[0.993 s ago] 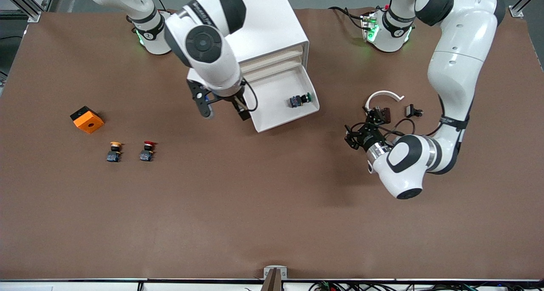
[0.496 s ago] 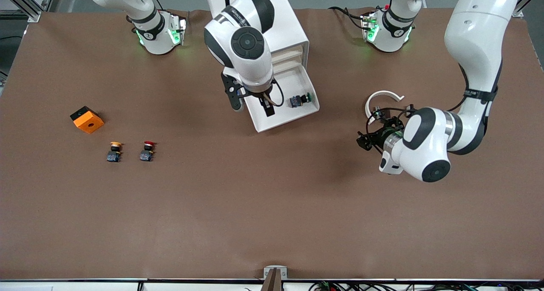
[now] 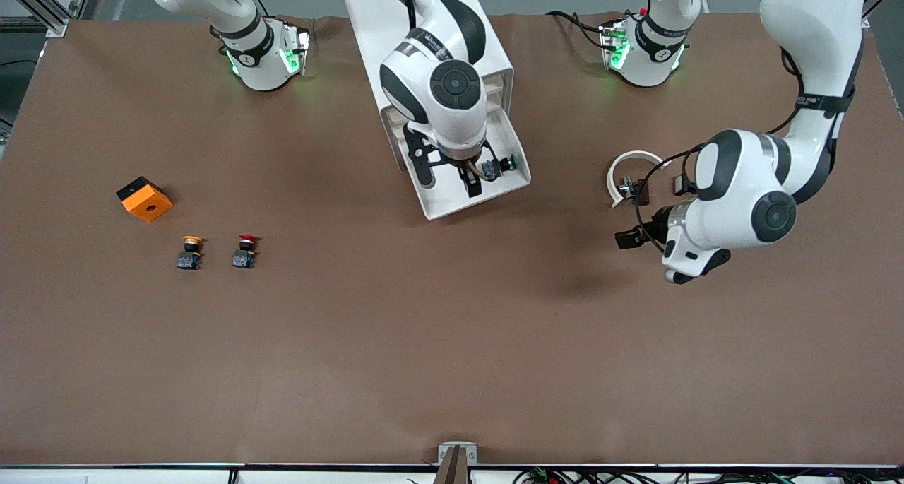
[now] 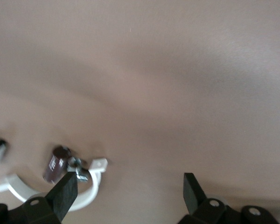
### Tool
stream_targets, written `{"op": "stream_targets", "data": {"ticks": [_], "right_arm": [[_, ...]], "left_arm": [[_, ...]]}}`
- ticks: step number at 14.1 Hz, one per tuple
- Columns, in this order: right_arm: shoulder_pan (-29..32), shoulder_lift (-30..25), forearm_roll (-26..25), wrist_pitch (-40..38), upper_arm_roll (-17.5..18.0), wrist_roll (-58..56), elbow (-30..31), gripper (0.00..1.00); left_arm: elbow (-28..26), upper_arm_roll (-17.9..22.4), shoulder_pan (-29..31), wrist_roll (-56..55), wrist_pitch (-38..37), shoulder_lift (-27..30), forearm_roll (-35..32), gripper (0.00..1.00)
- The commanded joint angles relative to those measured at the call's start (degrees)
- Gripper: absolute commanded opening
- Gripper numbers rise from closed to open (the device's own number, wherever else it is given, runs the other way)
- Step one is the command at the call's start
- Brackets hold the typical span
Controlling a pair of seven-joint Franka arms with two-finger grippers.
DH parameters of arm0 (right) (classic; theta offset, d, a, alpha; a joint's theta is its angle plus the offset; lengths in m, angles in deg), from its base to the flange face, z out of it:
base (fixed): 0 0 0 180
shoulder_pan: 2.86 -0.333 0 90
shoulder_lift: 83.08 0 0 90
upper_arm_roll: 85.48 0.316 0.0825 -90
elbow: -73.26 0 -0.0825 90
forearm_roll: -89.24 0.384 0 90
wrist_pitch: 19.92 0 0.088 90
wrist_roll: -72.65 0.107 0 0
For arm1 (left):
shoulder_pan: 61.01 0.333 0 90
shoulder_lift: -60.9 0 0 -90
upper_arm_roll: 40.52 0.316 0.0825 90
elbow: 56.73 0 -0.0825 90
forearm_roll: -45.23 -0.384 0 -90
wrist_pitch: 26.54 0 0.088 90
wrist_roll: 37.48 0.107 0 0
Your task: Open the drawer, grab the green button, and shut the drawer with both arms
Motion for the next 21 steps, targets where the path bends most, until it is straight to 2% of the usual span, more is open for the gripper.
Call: {"op": "stream_targets", "data": {"ticks": [1,4,9,11,19,21], "right_arm": [[-1.81,2.87,0.46,1.0,-0.78,2.15,-2.61,1.0],[-2.51,4.45,0.37,4.69,-0.78,5.32,-2.53,1.0],[-4.09,6.73,0.46,6.54,-0.78,5.15,-2.53,1.0],[-4.79,7.44,0.46,7.07,-0.78,5.15,-2.53,1.0],[-5.41,8.5,1.16,9.09,-0.6,4.88,-2.44,1.0],[-5.41,8.93,1.25,10.23,-0.6,4.88,-2.44,0.83]], "left_arm": [[-4.44,-0.55,2.4,3.37,1.39,5.87,-0.74,1.0],[-3.56,-0.46,5.39,5.81,-1.17,7.89,-2.22,1.0],[-4.26,-0.37,9.71,19.97,-6.08,12.54,-6.18,1.0],[-4.35,-0.55,9.8,20.25,-6.44,14.04,-9.17,1.0],[-3.21,-1.78,9.36,20.07,-10.92,20.11,-9.18,1.0],[-2.24,-2.31,9.18,19.81,-11.37,20.03,-9.18,1.0]]}}
